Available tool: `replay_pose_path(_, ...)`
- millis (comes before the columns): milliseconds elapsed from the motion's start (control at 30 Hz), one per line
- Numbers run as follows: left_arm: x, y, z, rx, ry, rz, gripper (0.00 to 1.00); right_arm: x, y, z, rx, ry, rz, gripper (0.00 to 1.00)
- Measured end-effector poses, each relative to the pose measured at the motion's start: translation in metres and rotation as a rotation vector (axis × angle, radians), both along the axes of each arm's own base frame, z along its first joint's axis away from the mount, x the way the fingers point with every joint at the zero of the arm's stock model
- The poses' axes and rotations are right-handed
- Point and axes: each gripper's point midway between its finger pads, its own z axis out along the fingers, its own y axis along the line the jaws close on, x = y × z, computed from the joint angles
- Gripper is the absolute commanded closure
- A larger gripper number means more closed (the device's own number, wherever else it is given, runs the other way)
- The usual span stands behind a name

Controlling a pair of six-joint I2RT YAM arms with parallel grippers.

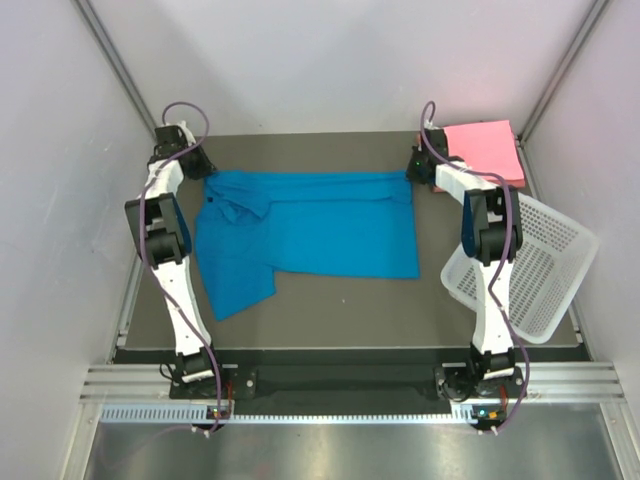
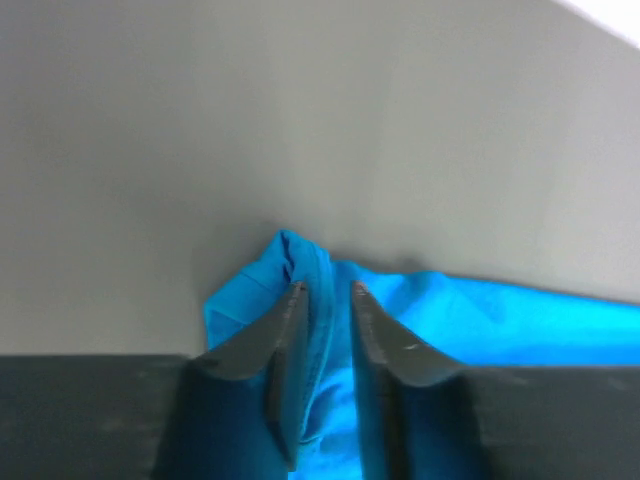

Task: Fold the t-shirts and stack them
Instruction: Fold the tshirt

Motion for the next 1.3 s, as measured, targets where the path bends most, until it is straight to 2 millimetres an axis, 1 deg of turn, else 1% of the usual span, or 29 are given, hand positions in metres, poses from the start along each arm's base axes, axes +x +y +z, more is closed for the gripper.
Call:
replay_pose_path(67, -0.001, -0.004, -0.008, 0.009, 0.019, -0.005, 1.0, 0.0, -0.002, 0.0, -0.002, 0.0, -0.005, 1.0)
replay_pose_path(167, -0.002, -0.002, -0.017, 0.005, 0.046, 0.029, 1.0, 0.001, -0.007, 0.0, -0.003, 0.0, -0.022, 1.0)
replay_pose_path(267, -0.003, 0.008, -0.017, -0.035, 0.058, 0.098, 1.0, -0.001, -0.013, 0.0, -0.003, 0.004, -0.043, 1.0)
replay_pose_path(300, -0.003, 0.013, -0.016, -0.049, 0.058, 0.123, 0.93, -0.002, -0.015, 0.0, -0.004, 0.004, -0.048, 1.0)
replay_pose_path(333, -0.003, 0.018, -0.015, -0.066, 0.059, 0.145, 0.82, -0.002, -0.017, 0.0, -0.004, 0.005, -0.053, 1.0)
replay_pose_path(367, -0.004, 0.021, -0.015, -0.08, 0.06, 0.157, 0.68, -0.002, -0.018, 0.0, -0.003, 0.006, -0.055, 1.0)
replay_pose_path(433, -0.004, 0.024, -0.014, -0.102, 0.061, 0.174, 0.62, -0.002, -0.019, 0.0, 0.003, 0.005, -0.055, 1.0)
replay_pose_path(467, -0.005, 0.026, -0.013, -0.108, 0.06, 0.18, 0.59, -0.002, -0.018, 0.0, 0.01, 0.005, -0.047, 0.95)
replay_pose_path(500, -0.005, 0.027, -0.011, -0.11, 0.059, 0.184, 0.58, -0.003, -0.017, 0.0, 0.017, 0.007, -0.042, 0.85)
replay_pose_path(533, -0.006, 0.027, -0.009, -0.108, 0.057, 0.184, 0.57, -0.003, -0.017, 0.001, 0.023, 0.008, -0.038, 0.8)
replay_pose_path(567, -0.011, 0.026, -0.007, -0.103, 0.063, 0.189, 0.55, -0.003, -0.017, 0.002, 0.026, 0.006, -0.038, 0.74)
replay_pose_path(633, -0.027, 0.022, -0.001, -0.083, 0.08, 0.202, 0.55, -0.005, -0.018, 0.005, 0.026, 0.006, -0.036, 0.67)
replay_pose_path(700, -0.044, 0.02, 0.008, -0.059, 0.096, 0.221, 0.55, -0.01, -0.019, 0.01, 0.021, 0.013, -0.037, 0.63)
replay_pose_path(767, -0.062, 0.015, 0.026, -0.038, 0.089, 0.233, 0.55, -0.015, -0.021, 0.021, 0.015, 0.009, -0.044, 0.61)
replay_pose_path(867, -0.085, 0.004, 0.049, -0.026, 0.064, 0.228, 0.57, -0.022, -0.019, 0.051, 0.019, -0.027, -0.047, 0.61)
replay_pose_path(900, -0.095, -0.001, 0.055, -0.028, 0.056, 0.221, 0.57, -0.026, -0.018, 0.064, 0.018, -0.044, -0.051, 0.61)
replay_pose_path(967, -0.106, -0.01, 0.062, -0.044, 0.043, 0.205, 0.57, -0.031, -0.01, 0.088, 0.015, -0.083, -0.049, 0.63)
replay_pose_path(1000, -0.11, -0.015, 0.062, -0.058, 0.037, 0.194, 0.57, -0.033, 0.0, 0.099, 0.014, -0.104, -0.035, 0.64)
replay_pose_path(1033, -0.114, -0.02, 0.06, -0.073, 0.038, 0.179, 0.58, -0.036, 0.015, 0.111, 0.015, -0.13, -0.013, 0.65)
replay_pose_path(1100, -0.119, -0.028, 0.054, -0.103, 0.051, 0.152, 0.59, -0.044, 0.056, 0.127, 0.024, -0.169, 0.051, 0.67)
replay_pose_path(1133, -0.121, -0.032, 0.05, -0.118, 0.062, 0.138, 0.59, -0.05, 0.081, 0.13, 0.032, -0.183, 0.096, 0.67)
replay_pose_path(1200, -0.124, -0.038, 0.043, -0.143, 0.08, 0.114, 0.59, -0.068, 0.135, 0.131, 0.052, -0.194, 0.192, 0.68)
replay_pose_path(1300, -0.124, -0.044, 0.033, -0.171, 0.096, 0.087, 0.6, -0.101, 0.212, 0.121, 0.102, -0.177, 0.329, 0.66)
